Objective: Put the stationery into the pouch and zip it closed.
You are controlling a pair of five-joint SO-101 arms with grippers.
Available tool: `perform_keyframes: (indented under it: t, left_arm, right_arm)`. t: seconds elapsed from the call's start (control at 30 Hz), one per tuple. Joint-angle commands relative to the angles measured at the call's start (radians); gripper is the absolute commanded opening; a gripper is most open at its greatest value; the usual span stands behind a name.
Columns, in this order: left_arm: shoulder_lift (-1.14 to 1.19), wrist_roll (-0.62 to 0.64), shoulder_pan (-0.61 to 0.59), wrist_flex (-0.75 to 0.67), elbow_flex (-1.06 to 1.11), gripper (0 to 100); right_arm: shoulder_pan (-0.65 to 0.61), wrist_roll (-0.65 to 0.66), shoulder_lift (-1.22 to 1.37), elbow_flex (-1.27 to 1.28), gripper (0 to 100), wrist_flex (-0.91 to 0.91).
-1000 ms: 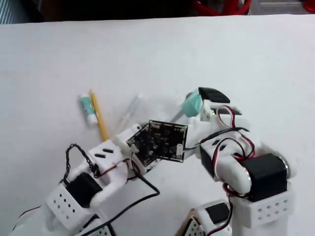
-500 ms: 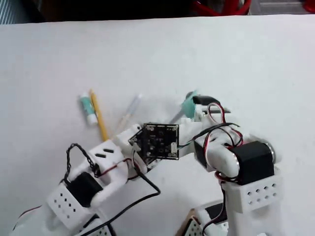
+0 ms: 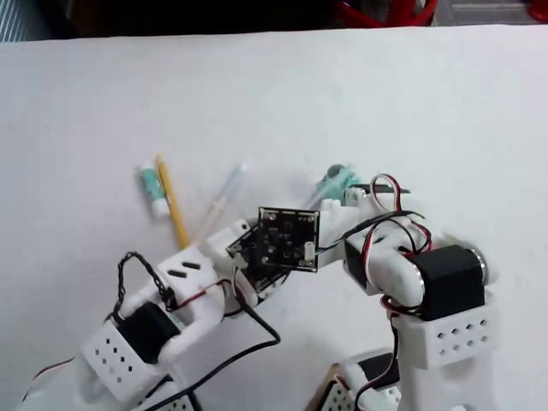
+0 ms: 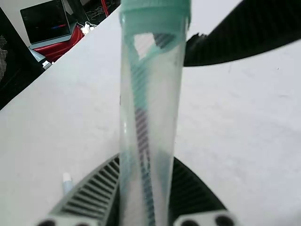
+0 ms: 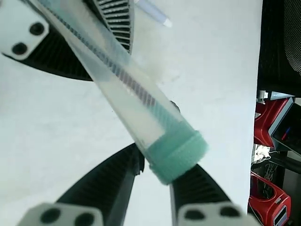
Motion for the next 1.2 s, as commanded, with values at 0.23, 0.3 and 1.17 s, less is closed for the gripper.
perform_keyframes:
  t: [0.23, 0.3, 1.17]
  left_arm:
    - [-0.001, -0.006, 0.005, -0.025, -0.015, 2]
    - [-0.001, -0.006, 0.004, -0.025, -0.015, 2]
    - [0.001, 0.272, -0.088, -0.374, 0.109, 18]
  right_arm:
    - [-0.156, 0.012, -0.005, 0.006, 1.9, 0.019]
    - [-0.196, 0.011, -0.007, 0.006, 1.9, 0.019]
    - [-0.278, -0.138, -0.154, 0.155, 2.0, -0.044]
